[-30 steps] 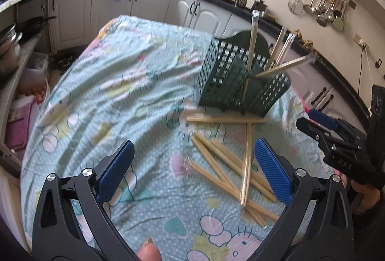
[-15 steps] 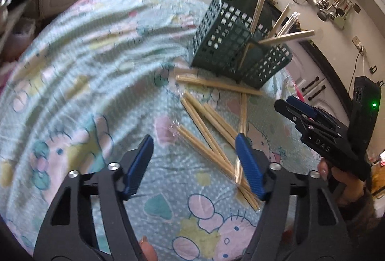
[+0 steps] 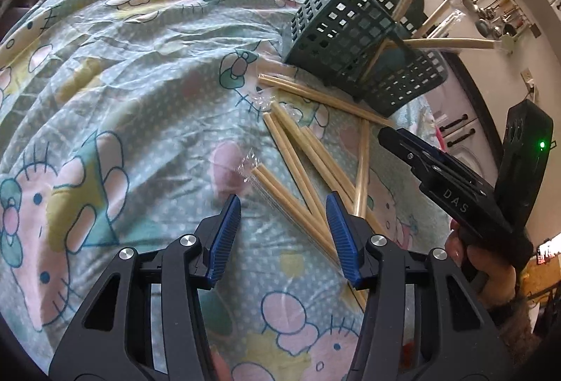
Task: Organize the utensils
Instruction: 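Close the left gripper on a wrapped chopstick while the right gripper closes on a chopstick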
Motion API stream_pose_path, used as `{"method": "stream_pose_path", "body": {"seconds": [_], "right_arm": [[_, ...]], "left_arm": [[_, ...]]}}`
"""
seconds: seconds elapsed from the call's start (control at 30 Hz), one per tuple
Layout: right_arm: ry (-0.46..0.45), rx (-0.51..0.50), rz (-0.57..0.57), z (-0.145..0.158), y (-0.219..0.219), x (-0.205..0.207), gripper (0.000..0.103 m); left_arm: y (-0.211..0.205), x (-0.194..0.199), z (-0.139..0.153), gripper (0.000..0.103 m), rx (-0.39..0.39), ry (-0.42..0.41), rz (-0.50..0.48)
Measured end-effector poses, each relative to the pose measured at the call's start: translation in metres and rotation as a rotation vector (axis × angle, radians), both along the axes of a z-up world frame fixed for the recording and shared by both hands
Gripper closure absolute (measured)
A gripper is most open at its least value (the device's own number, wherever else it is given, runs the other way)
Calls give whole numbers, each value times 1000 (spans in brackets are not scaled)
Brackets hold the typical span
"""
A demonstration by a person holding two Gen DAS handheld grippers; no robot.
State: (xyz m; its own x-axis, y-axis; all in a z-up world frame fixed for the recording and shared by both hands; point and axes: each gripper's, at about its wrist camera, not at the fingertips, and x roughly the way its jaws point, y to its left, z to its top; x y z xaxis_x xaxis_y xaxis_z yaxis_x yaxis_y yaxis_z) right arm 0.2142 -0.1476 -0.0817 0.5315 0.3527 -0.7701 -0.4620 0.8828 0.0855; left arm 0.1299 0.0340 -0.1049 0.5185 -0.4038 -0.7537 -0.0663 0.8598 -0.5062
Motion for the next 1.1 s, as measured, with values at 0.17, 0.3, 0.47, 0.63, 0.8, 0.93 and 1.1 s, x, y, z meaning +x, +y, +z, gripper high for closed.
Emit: {"method": "stream_pose_path", "body": {"seconds": [0.17,0.3,0.47,0.63,0.8,0.93,1.1], "right_arm": [[67,23,-50,-11,0,18,72],[117,45,-86,-17,1,30,75],[166,41,-114,-27,1,39,79],[187,66,-122,-29,-6,40,80],[207,86,-117,-29,-16,39,84],[212,98,-148,-30,-27,35,89],[230,96,-142,-28,-35,29,96]], "left_arm": [[1,11,-2,69,22,10,26],[7,16,-6,78,28,16,50],[13,20,-9,85,26,17,60],[16,21,-11,89,15,12,63],[18,20,-12,94,10,-5,52],[22,20,-14,97,-4,-16,39],[27,19,-15,99,-29,-18,40]]}}
